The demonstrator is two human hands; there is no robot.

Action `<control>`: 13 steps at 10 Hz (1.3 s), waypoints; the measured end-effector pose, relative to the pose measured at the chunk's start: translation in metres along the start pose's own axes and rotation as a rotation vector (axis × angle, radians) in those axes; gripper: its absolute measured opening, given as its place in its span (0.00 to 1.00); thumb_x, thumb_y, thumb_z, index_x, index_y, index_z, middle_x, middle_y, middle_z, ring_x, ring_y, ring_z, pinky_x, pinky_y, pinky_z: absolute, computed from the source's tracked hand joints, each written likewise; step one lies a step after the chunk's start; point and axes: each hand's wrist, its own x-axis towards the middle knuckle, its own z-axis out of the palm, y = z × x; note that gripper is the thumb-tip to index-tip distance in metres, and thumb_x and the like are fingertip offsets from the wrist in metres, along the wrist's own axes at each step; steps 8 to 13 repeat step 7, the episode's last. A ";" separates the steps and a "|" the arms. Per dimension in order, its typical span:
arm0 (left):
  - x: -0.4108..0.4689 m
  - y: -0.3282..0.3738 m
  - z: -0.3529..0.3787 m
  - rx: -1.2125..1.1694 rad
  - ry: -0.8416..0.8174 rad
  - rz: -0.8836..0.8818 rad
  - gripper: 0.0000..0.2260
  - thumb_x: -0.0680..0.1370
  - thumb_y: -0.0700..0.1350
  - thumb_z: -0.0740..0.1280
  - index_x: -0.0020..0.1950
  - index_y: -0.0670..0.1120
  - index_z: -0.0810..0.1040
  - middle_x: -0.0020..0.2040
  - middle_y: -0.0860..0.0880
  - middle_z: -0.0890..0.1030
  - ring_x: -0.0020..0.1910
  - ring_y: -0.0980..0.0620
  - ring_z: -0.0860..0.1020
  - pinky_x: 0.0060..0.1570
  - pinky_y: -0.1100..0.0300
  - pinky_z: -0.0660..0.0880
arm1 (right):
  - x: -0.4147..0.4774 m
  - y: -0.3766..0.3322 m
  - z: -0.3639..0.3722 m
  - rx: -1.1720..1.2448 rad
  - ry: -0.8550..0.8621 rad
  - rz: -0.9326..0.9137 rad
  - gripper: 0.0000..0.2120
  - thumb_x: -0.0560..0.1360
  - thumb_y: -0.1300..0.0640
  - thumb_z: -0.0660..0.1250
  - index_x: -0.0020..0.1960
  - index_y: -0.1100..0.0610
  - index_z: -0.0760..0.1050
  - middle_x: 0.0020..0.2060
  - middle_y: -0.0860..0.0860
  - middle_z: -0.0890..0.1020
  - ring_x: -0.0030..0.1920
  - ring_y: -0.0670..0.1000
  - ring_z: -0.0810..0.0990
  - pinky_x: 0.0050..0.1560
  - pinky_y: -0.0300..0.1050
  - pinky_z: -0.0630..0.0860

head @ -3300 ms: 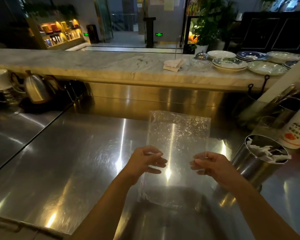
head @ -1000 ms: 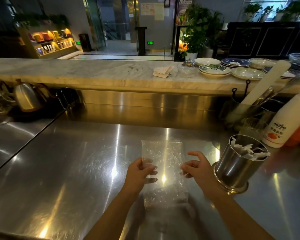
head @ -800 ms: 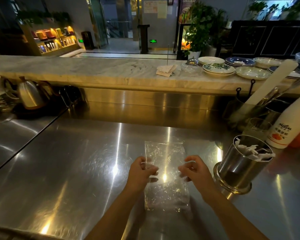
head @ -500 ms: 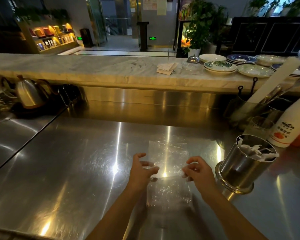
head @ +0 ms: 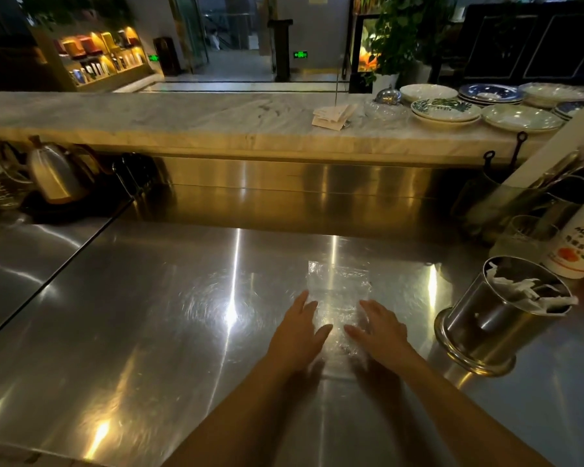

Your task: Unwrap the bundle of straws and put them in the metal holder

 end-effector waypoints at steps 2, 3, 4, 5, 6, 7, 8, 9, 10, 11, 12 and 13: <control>-0.002 -0.015 0.007 0.300 -0.140 0.065 0.27 0.78 0.58 0.56 0.72 0.45 0.58 0.76 0.44 0.56 0.74 0.46 0.54 0.73 0.48 0.52 | 0.002 0.013 0.013 -0.231 -0.034 -0.019 0.31 0.74 0.36 0.53 0.72 0.50 0.53 0.76 0.53 0.46 0.75 0.55 0.43 0.71 0.58 0.46; -0.002 -0.015 0.005 0.300 -0.166 0.068 0.27 0.77 0.58 0.57 0.72 0.45 0.59 0.76 0.45 0.57 0.74 0.47 0.55 0.72 0.49 0.53 | 0.004 0.014 0.010 -0.293 -0.036 -0.072 0.30 0.74 0.37 0.54 0.70 0.52 0.58 0.75 0.51 0.54 0.74 0.54 0.49 0.70 0.57 0.49; 0.002 -0.012 -0.002 0.344 -0.154 0.101 0.21 0.76 0.58 0.59 0.61 0.45 0.68 0.68 0.45 0.69 0.68 0.45 0.64 0.67 0.50 0.60 | 0.009 0.012 0.003 -0.327 -0.023 -0.091 0.22 0.73 0.38 0.56 0.61 0.50 0.66 0.70 0.49 0.64 0.70 0.53 0.59 0.66 0.56 0.54; 0.008 -0.007 -0.009 0.454 -0.166 0.146 0.20 0.75 0.59 0.60 0.56 0.45 0.70 0.60 0.46 0.73 0.62 0.45 0.68 0.65 0.49 0.63 | 0.014 0.007 -0.007 -0.354 -0.073 -0.086 0.17 0.72 0.40 0.59 0.52 0.50 0.70 0.60 0.49 0.72 0.62 0.53 0.68 0.61 0.55 0.59; 0.018 0.000 -0.020 0.444 -0.163 0.158 0.23 0.75 0.59 0.60 0.62 0.45 0.70 0.65 0.45 0.72 0.66 0.45 0.66 0.67 0.50 0.60 | 0.022 0.001 -0.024 -0.401 -0.135 -0.100 0.19 0.73 0.42 0.61 0.58 0.52 0.71 0.63 0.52 0.72 0.61 0.55 0.71 0.61 0.55 0.62; 0.037 0.009 -0.041 0.420 -0.099 0.173 0.27 0.75 0.60 0.60 0.69 0.46 0.64 0.73 0.44 0.64 0.71 0.45 0.62 0.69 0.49 0.58 | 0.036 -0.009 -0.051 -0.371 -0.083 -0.133 0.27 0.74 0.43 0.62 0.68 0.54 0.64 0.69 0.54 0.67 0.65 0.56 0.69 0.65 0.54 0.63; 0.037 0.009 -0.041 0.420 -0.099 0.173 0.27 0.75 0.60 0.60 0.69 0.46 0.64 0.73 0.44 0.64 0.71 0.45 0.62 0.69 0.49 0.58 | 0.036 -0.009 -0.051 -0.371 -0.083 -0.133 0.27 0.74 0.43 0.62 0.68 0.54 0.64 0.69 0.54 0.67 0.65 0.56 0.69 0.65 0.54 0.63; 0.037 0.009 -0.041 0.420 -0.099 0.173 0.27 0.75 0.60 0.60 0.69 0.46 0.64 0.73 0.44 0.64 0.71 0.45 0.62 0.69 0.49 0.58 | 0.036 -0.009 -0.051 -0.371 -0.083 -0.133 0.27 0.74 0.43 0.62 0.68 0.54 0.64 0.69 0.54 0.67 0.65 0.56 0.69 0.65 0.54 0.63; 0.037 0.009 -0.041 0.420 -0.099 0.173 0.27 0.75 0.60 0.60 0.69 0.46 0.64 0.73 0.44 0.64 0.71 0.45 0.62 0.69 0.49 0.58 | 0.036 -0.009 -0.051 -0.371 -0.083 -0.133 0.27 0.74 0.43 0.62 0.68 0.54 0.64 0.69 0.54 0.67 0.65 0.56 0.69 0.65 0.54 0.63; 0.037 0.009 -0.041 0.420 -0.099 0.173 0.27 0.75 0.60 0.60 0.69 0.46 0.64 0.73 0.44 0.64 0.71 0.45 0.62 0.69 0.49 0.58 | 0.036 -0.009 -0.051 -0.371 -0.083 -0.133 0.27 0.74 0.43 0.62 0.68 0.54 0.64 0.69 0.54 0.67 0.65 0.56 0.69 0.65 0.54 0.63; 0.037 0.009 -0.041 0.420 -0.099 0.173 0.27 0.75 0.60 0.60 0.69 0.46 0.64 0.73 0.44 0.64 0.71 0.45 0.62 0.69 0.49 0.58 | 0.036 -0.009 -0.051 -0.371 -0.083 -0.133 0.27 0.74 0.43 0.62 0.68 0.54 0.64 0.69 0.54 0.67 0.65 0.56 0.69 0.65 0.54 0.63; 0.037 0.009 -0.041 0.420 -0.099 0.173 0.27 0.75 0.60 0.60 0.69 0.46 0.64 0.73 0.44 0.64 0.71 0.45 0.62 0.69 0.49 0.58 | 0.036 -0.009 -0.051 -0.371 -0.083 -0.133 0.27 0.74 0.43 0.62 0.68 0.54 0.64 0.69 0.54 0.67 0.65 0.56 0.69 0.65 0.54 0.63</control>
